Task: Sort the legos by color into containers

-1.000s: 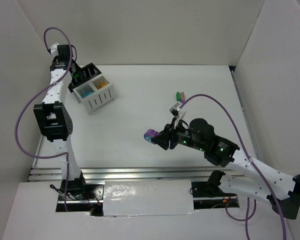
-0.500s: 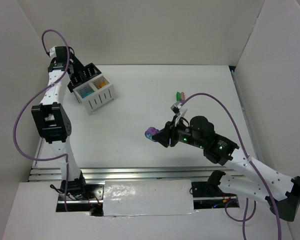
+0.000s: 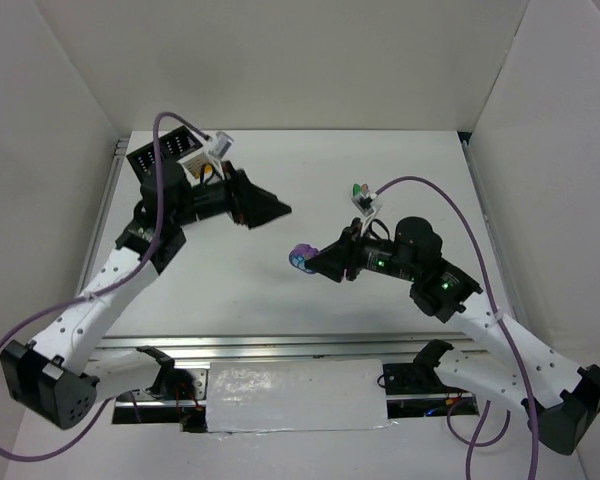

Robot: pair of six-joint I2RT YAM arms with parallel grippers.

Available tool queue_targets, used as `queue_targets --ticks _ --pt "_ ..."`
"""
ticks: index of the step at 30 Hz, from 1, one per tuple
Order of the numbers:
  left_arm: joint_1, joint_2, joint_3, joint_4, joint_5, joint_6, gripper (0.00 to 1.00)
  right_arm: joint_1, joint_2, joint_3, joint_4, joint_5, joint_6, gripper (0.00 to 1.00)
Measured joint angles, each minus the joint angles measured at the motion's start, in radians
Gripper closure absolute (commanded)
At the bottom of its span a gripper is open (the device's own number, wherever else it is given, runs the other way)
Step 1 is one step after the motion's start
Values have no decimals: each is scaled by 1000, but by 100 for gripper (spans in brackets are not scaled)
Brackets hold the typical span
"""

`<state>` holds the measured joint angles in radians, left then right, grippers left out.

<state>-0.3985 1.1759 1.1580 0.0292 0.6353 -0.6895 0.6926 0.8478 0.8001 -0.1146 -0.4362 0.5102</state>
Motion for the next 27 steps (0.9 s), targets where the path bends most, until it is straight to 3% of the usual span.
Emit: queue_targets --ticks 3,5,10,13,14,16,17,19,20,21,22,23,24,25,26,27 --pt "-73 -84 -163 159 138 -70 2 -6 -29 0 30 -61 31 100" --pt "-120 -100 -210 181 175 -79 2 -6 -48 0 42 -92 48 100" --pt "-231 -130 -232 182 197 -80 5 -6 -70 0 85 -154 77 100" --pt "-275 -149 -232 192 200 -85 14 -6 -75 0 106 -177 88 100" --pt "-287 -151 -232 205 201 -92 25 -6 -79 0 108 -181 90 100" --pt "-299 -150 -232 212 195 -100 39 -5 -89 0 113 -196 95 100" --pt "-302 -148 -232 216 190 -101 53 -5 -97 0 115 -203 95 100" --pt "-308 -144 -232 220 183 -102 67 -4 -107 0 121 -212 99 100" --pt "-314 -142 -232 232 183 -101 88 -4 -109 0 119 -212 100 100" --pt "-318 -143 -230 234 181 -99 100 -4 -113 0 121 -216 100 100" --pt "-320 -143 -229 234 181 -99 100 -4 -113 0 122 -217 100 97" --pt "-320 -142 -228 232 180 -97 100 -4 -113 0 122 -218 101 90" --pt "-320 -142 -224 224 177 -95 100 -5 -113 0 123 -218 101 72" --pt "-320 -141 -219 212 176 -92 100 -5 -113 0 123 -218 102 22" --pt "-320 -140 -212 196 168 -84 100 -5 -113 0 123 -216 106 1" --pt "-322 -139 -198 171 155 -75 100 -6 -113 -1 123 -207 100 0"
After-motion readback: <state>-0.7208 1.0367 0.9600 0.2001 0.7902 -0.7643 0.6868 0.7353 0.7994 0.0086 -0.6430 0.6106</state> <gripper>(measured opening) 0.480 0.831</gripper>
